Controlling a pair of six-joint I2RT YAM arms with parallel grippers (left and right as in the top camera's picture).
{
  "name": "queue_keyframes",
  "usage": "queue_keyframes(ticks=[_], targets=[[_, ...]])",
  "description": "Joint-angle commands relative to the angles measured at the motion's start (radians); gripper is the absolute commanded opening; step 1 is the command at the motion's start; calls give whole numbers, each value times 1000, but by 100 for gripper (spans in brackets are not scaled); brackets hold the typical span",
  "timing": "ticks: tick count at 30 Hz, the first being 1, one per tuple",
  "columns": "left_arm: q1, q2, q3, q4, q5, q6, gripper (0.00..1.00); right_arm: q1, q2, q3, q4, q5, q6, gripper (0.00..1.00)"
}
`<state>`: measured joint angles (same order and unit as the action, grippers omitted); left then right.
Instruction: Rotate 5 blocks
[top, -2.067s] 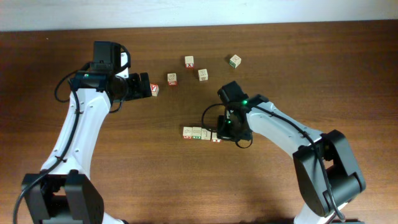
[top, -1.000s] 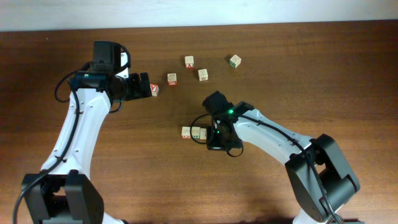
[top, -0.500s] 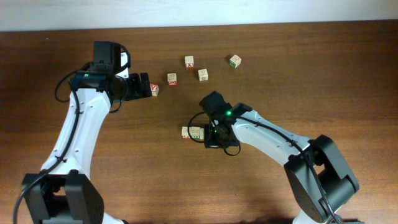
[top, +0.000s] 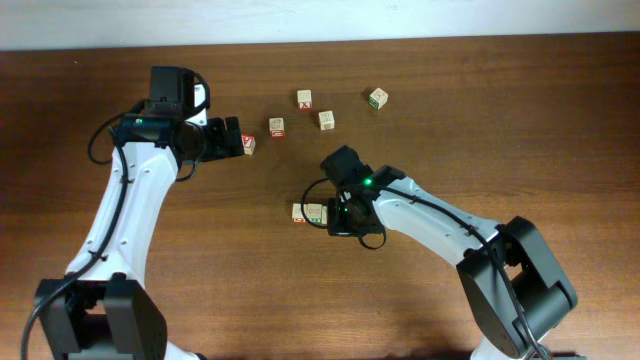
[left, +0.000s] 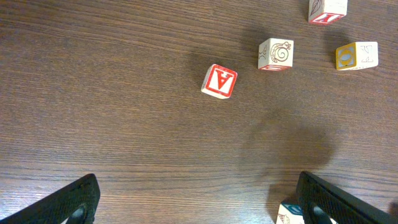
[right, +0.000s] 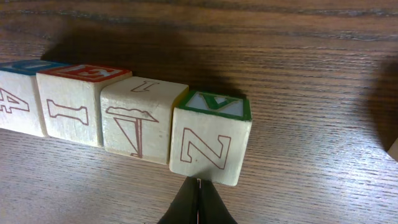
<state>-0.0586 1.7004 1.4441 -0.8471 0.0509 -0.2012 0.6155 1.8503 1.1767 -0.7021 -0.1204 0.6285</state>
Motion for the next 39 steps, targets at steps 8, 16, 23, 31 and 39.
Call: queue_keyframes(ticks=[8,16,23,31,39], targets=[[3,-18,12,0,-6,16,99,-20,-166,47,-93,-9,-48,4],[3,-18,12,0,-6,16,99,-277,-240,42,-201,51,-74,4],[3,-18,12,0,-6,16,99,-341,-120,6,-198,46,-70,4],[3,-18,12,0,-6,16,99,-341,27,6,-158,39,-71,4],[3,-18,12,0,-6,16,99,-333,26,6,-155,-83,-204,4]])
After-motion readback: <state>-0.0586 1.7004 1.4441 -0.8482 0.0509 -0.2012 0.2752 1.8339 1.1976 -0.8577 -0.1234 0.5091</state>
